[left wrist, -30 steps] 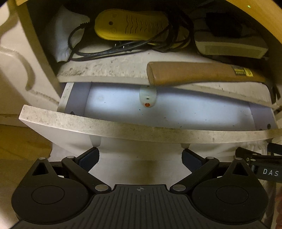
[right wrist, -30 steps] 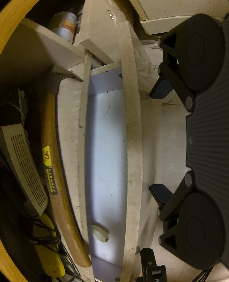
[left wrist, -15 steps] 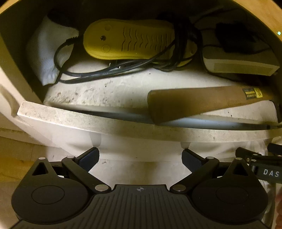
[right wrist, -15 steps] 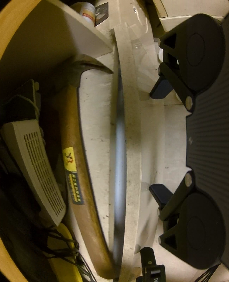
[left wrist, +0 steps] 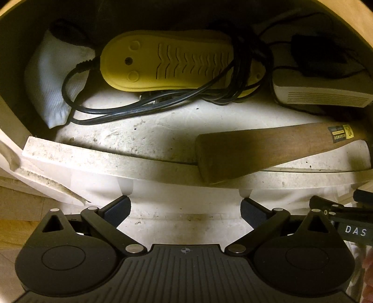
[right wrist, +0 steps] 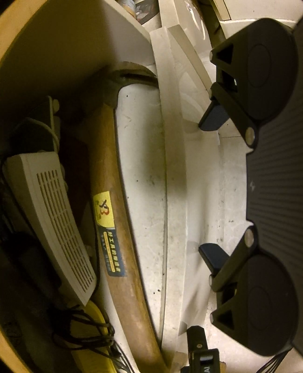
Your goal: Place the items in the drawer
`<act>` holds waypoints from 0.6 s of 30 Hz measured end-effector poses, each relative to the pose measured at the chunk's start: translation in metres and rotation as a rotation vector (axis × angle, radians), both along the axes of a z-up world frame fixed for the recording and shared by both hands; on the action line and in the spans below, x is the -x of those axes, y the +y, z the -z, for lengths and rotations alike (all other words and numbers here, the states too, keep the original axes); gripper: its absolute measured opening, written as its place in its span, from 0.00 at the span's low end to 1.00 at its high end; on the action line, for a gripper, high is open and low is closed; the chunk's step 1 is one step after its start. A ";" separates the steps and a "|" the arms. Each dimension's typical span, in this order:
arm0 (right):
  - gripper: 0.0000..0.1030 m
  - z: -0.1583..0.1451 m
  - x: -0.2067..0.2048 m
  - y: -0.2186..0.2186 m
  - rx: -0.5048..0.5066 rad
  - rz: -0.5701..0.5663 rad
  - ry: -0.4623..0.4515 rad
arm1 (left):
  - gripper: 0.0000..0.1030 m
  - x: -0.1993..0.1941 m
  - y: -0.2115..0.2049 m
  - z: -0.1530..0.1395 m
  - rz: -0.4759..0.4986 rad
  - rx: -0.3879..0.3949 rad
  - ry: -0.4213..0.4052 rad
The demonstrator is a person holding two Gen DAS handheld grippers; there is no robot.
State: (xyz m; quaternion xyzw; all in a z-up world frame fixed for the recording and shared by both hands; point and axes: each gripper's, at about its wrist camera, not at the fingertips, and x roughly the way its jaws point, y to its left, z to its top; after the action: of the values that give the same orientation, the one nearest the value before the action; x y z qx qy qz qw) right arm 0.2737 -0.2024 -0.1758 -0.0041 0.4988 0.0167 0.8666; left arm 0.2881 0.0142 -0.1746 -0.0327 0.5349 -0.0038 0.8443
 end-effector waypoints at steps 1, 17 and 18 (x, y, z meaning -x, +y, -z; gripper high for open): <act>1.00 0.000 0.000 0.000 0.000 0.000 0.002 | 1.00 0.000 0.000 0.000 0.000 0.000 0.000; 1.00 -0.006 0.006 0.003 0.007 -0.018 0.022 | 1.00 0.032 -0.010 -0.011 0.027 0.009 -0.005; 1.00 -0.008 0.010 0.003 0.008 -0.023 0.018 | 1.00 0.037 -0.010 -0.013 0.026 0.010 -0.006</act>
State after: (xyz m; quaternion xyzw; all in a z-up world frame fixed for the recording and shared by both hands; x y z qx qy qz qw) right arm 0.2634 -0.1990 -0.1674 -0.0131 0.5066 0.0245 0.8617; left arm 0.2512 0.0037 -0.1612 -0.0298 0.5325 -0.0175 0.8457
